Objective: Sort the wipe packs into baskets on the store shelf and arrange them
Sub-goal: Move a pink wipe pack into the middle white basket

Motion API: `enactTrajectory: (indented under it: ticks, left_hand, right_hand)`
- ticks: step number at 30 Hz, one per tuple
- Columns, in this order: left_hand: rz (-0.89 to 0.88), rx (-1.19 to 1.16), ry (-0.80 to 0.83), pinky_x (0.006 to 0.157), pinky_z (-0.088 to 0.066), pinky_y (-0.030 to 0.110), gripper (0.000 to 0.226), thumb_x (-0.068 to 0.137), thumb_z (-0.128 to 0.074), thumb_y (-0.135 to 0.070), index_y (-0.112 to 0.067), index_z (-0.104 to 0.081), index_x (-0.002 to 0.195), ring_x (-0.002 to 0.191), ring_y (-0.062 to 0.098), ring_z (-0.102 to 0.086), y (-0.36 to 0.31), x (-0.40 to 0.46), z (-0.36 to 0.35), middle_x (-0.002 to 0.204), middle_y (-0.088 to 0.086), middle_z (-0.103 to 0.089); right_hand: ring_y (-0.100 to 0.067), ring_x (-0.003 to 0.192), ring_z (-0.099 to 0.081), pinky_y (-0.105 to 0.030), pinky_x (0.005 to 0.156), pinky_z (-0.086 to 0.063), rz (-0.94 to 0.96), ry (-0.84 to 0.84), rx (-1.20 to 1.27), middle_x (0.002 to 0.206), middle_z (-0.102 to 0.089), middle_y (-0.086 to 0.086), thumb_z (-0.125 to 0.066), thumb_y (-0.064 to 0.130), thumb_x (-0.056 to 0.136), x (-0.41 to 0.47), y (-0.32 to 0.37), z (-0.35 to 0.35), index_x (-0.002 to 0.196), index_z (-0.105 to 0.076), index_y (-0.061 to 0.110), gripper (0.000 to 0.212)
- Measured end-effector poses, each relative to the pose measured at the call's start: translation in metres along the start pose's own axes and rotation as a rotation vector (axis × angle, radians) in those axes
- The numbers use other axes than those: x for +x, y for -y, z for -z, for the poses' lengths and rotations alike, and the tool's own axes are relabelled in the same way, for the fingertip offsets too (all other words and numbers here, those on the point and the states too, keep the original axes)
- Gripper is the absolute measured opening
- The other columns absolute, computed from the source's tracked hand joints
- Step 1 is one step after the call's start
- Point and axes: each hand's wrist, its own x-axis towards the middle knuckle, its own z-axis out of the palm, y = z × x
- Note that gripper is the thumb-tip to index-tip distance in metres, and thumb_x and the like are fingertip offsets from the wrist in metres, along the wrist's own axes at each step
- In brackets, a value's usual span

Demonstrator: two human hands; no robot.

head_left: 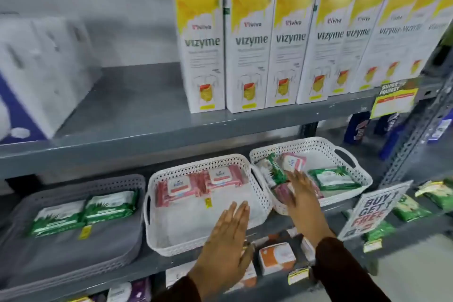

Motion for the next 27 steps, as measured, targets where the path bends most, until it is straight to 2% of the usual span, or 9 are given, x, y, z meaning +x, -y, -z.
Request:
enactTrajectory:
  ticks: [2, 4, 6, 10, 14, 16, 20, 25, 27]
  left_hand:
    - [-0.012, 0.062, -0.002, 0.119, -0.006, 0.033, 0.073, 0.095, -0.037, -0.047, -0.011, -0.014, 0.155, 0.149, 0.018, -0.011, -0.007, 0.022, -0.014, 0.162, 0.0, -0.005]
    - [-0.05, 0.091, 0.005, 0.112, -0.016, 0.031, 0.066, 0.094, -0.041, -0.047, -0.009, -0.036, 0.148, 0.14, 0.019, -0.037, -0.011, 0.037, -0.029, 0.154, 0.002, -0.036]
    - [-0.065, 0.077, 0.022, 0.113, -0.022, 0.03, 0.059, 0.099, -0.033, -0.046, -0.009, -0.044, 0.144, 0.134, 0.018, -0.046, -0.013, 0.047, -0.037, 0.147, 0.002, -0.048]
    - [-0.004, 0.106, 0.051, 0.103, -0.042, 0.029, 0.056, 0.088, -0.046, -0.047, -0.017, -0.059, 0.134, 0.119, 0.013, -0.06, -0.014, 0.06, -0.04, 0.132, -0.003, -0.062]
    - [-0.005, 0.159, 0.026, 0.118, -0.021, 0.032, 0.06, 0.091, -0.046, -0.047, -0.017, -0.047, 0.143, 0.135, 0.016, -0.044, -0.012, 0.05, -0.049, 0.147, -0.003, -0.048]
    - [0.017, 0.158, 0.005, 0.119, -0.016, 0.032, 0.06, 0.092, -0.046, -0.047, -0.018, -0.043, 0.145, 0.139, 0.017, -0.038, -0.008, 0.046, -0.049, 0.149, -0.004, -0.045]
    - [0.075, 0.144, -0.036, 0.116, -0.025, 0.039, 0.056, 0.096, -0.044, -0.043, -0.017, -0.042, 0.146, 0.142, 0.017, -0.033, 0.0, 0.031, -0.042, 0.151, -0.005, -0.042]
    - [0.091, 0.145, -0.127, 0.114, -0.026, 0.039, 0.057, 0.094, -0.05, -0.036, -0.011, -0.044, 0.145, 0.144, 0.021, -0.03, 0.014, 0.007, -0.043, 0.152, -0.001, -0.04]
    - [0.114, 0.151, -0.165, 0.112, -0.029, 0.04, 0.056, 0.092, -0.052, -0.034, -0.01, -0.047, 0.143, 0.143, 0.022, -0.032, 0.019, 0.0, -0.042, 0.15, -0.001, -0.043]
  right_hand:
    - [-0.027, 0.111, -0.06, -0.03, 0.091, -0.045, -0.111, 0.12, 0.062, 0.133, -0.06, -0.015, -0.061, -0.001, 0.086, 0.029, -0.024, 0.011, 0.137, -0.054, 0.011, 0.053]
    - [-0.017, 0.097, -0.058, -0.024, 0.082, -0.043, -0.215, 0.36, 0.066, 0.124, -0.065, -0.008, -0.066, -0.007, 0.079, 0.058, -0.044, 0.025, 0.133, -0.059, 0.013, 0.057]
    - [-0.016, 0.102, -0.058, -0.025, 0.083, -0.046, -0.268, 0.575, -0.004, 0.125, -0.065, -0.005, -0.068, -0.009, 0.074, 0.075, -0.058, 0.025, 0.131, -0.06, 0.013, 0.062]
    - [-0.021, 0.118, -0.056, -0.028, 0.094, -0.049, -0.273, 0.742, -0.105, 0.131, -0.059, -0.002, -0.075, -0.007, 0.063, 0.102, -0.071, 0.015, 0.132, -0.057, 0.014, 0.075]
    - [-0.021, 0.118, -0.053, -0.03, 0.096, -0.048, -0.283, 0.766, -0.047, 0.131, -0.055, -0.005, -0.08, -0.004, 0.057, 0.111, -0.079, 0.022, 0.124, -0.059, 0.018, 0.073]
    - [-0.019, 0.119, -0.052, -0.03, 0.096, -0.046, -0.284, 0.747, 0.009, 0.131, -0.055, -0.003, -0.082, -0.003, 0.055, 0.114, -0.082, 0.03, 0.121, -0.06, 0.02, 0.073]
    - [-0.015, 0.116, -0.055, -0.029, 0.091, -0.043, -0.217, 0.68, 0.111, 0.125, -0.059, 0.001, -0.085, 0.002, 0.062, 0.114, -0.07, 0.055, 0.126, -0.057, 0.019, 0.072]
    - [-0.016, 0.095, -0.066, -0.034, 0.082, -0.052, -0.141, 0.508, 0.355, 0.106, -0.069, 0.004, -0.09, 0.019, 0.056, 0.109, -0.027, 0.065, 0.107, -0.063, 0.031, 0.059]
    - [-0.016, 0.083, -0.067, -0.033, 0.072, -0.054, -0.155, 0.468, 0.447, 0.096, -0.068, 0.001, -0.09, 0.021, 0.061, 0.102, 0.0, 0.057, 0.108, -0.058, 0.03, 0.059]
